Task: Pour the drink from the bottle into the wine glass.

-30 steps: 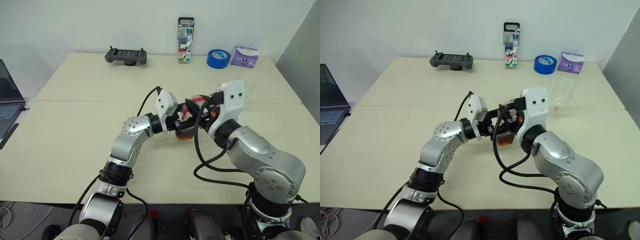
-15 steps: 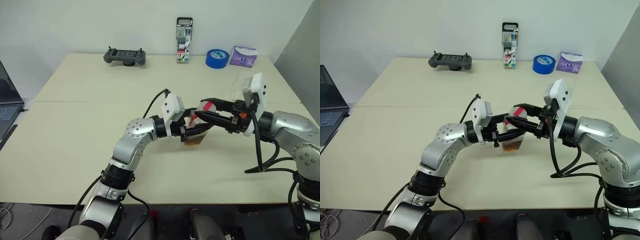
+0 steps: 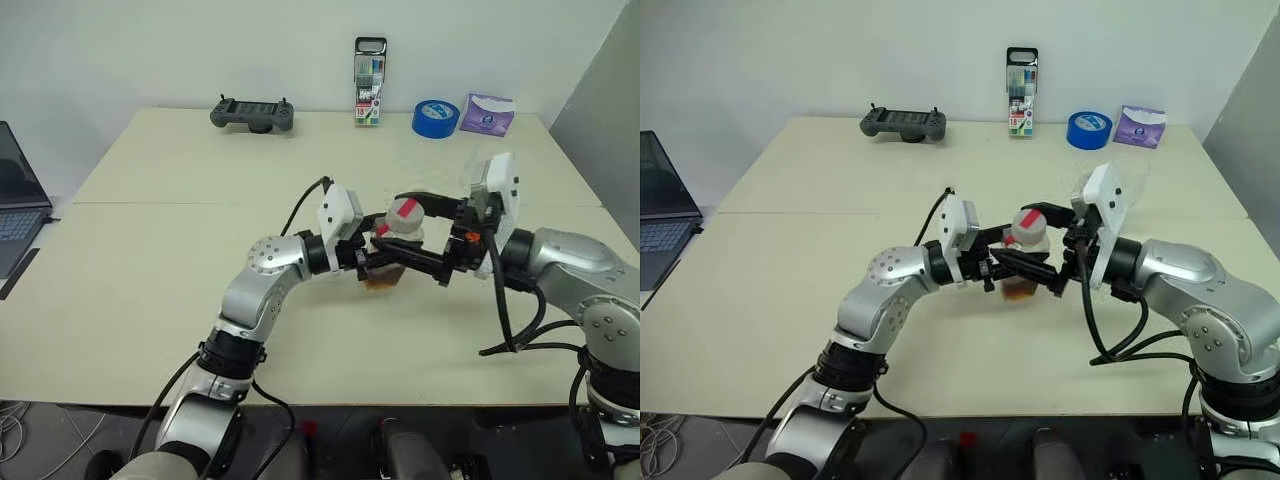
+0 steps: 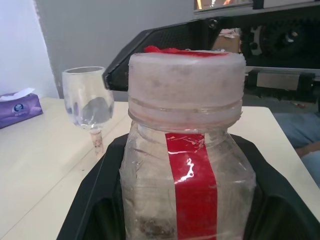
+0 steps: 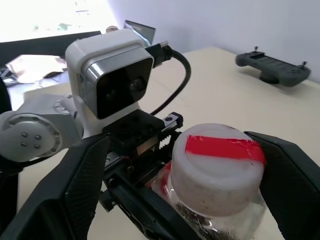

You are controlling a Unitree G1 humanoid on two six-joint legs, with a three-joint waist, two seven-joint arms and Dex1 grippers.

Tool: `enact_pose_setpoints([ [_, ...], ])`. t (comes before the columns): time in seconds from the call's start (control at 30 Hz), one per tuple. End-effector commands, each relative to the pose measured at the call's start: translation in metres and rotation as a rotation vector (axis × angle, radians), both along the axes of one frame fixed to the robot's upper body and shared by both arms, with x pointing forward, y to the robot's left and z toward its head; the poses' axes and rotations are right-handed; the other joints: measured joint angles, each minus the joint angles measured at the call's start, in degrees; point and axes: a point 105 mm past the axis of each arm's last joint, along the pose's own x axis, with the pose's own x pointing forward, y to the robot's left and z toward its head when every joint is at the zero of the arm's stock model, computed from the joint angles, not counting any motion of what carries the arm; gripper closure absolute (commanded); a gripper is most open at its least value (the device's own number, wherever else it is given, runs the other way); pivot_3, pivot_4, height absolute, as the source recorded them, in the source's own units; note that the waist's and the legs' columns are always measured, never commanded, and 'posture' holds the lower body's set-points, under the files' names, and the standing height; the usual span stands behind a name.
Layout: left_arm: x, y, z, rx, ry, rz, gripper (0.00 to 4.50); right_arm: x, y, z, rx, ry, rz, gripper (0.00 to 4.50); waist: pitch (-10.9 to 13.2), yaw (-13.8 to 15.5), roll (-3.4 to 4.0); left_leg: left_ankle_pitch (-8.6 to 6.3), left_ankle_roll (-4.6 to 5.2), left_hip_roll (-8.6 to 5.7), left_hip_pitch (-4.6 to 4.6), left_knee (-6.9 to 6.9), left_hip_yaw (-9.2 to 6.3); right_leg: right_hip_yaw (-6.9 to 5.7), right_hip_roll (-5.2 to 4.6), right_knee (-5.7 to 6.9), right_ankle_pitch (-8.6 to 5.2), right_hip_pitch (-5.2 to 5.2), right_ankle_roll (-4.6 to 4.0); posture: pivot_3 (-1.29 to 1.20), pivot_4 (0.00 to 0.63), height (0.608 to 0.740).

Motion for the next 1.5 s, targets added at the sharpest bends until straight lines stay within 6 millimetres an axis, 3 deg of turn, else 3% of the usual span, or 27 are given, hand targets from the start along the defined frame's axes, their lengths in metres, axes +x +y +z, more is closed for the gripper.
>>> enact_pose_setpoints([
  [0.03, 0.009, 0.009, 0.013, -0.057, -0.013, 0.057, 2.37, -0.005, 0.004, 0.018, 0.023, -0.085, -0.076, 0.00, 0.00, -0.04, 0.00, 0.00, 0.00, 0.01, 0.01, 0.00, 0.00, 0.01, -0.02, 0.01, 0.00, 0.00, 0.00, 0.00, 0.150, 0.740],
  [0.2, 0.012, 0.006, 0.016, -0.086, -0.004, 0.060, 2.38, -0.003, 0.011, 0.011, 0.049, -0.074, -0.192, 0.00, 0.00, 0.01, 0.00, 0.01, -0.02, 0.06, -0.01, 0.00, -0.11, 0.01, -0.01, 0.08, 0.00, -0.03, 0.00, 0.00, 0.150, 0.740],
  [0.47, 0.012, 0.001, 0.017, -0.093, -0.007, 0.035, 2.38, 0.021, 0.009, 0.006, 0.055, -0.070, -0.389, 0.00, 0.00, -0.06, 0.00, 0.02, -0.04, -0.02, 0.01, 0.00, 0.05, 0.02, -0.01, 0.06, 0.00, -0.04, 0.00, 0.00, 0.150, 0.740],
  [0.67, 0.009, 0.000, 0.016, -0.097, -0.006, 0.029, 2.38, 0.030, 0.011, 0.004, 0.067, -0.066, -0.439, 0.00, 0.00, -0.06, 0.00, 0.02, -0.03, 0.03, 0.00, -0.03, 0.00, 0.02, -0.01, 0.08, 0.00, -0.07, 0.00, 0.00, 0.150, 0.740],
  [0.93, 0.008, 0.002, 0.016, -0.097, -0.005, 0.037, 2.38, 0.038, 0.009, 0.017, 0.125, -0.075, -0.460, 0.00, 0.00, -0.07, 0.01, 0.02, -0.03, 0.01, 0.00, -0.02, 0.01, 0.00, 0.01, 0.10, 0.00, -0.08, 0.00, 0.00, 0.150, 0.740],
  [1.23, 0.008, 0.001, 0.016, -0.101, -0.003, 0.037, 2.38, 0.044, -0.011, 0.013, 0.078, -0.067, -0.530, 0.00, 0.00, -0.07, 0.01, 0.02, -0.03, 0.01, 0.00, -0.04, 0.02, 0.00, 0.00, 0.08, 0.00, -0.08, 0.00, 0.00, 0.150, 0.740],
  [1.5, 0.010, 0.002, 0.016, -0.098, -0.004, 0.040, 2.38, 0.036, -0.028, 0.020, 0.087, -0.084, -0.528, 0.00, 0.00, -0.07, 0.01, 0.02, -0.03, 0.01, -0.01, -0.04, 0.02, 0.00, 0.01, 0.08, 0.00, -0.08, 0.00, 0.00, 0.150, 0.740],
])
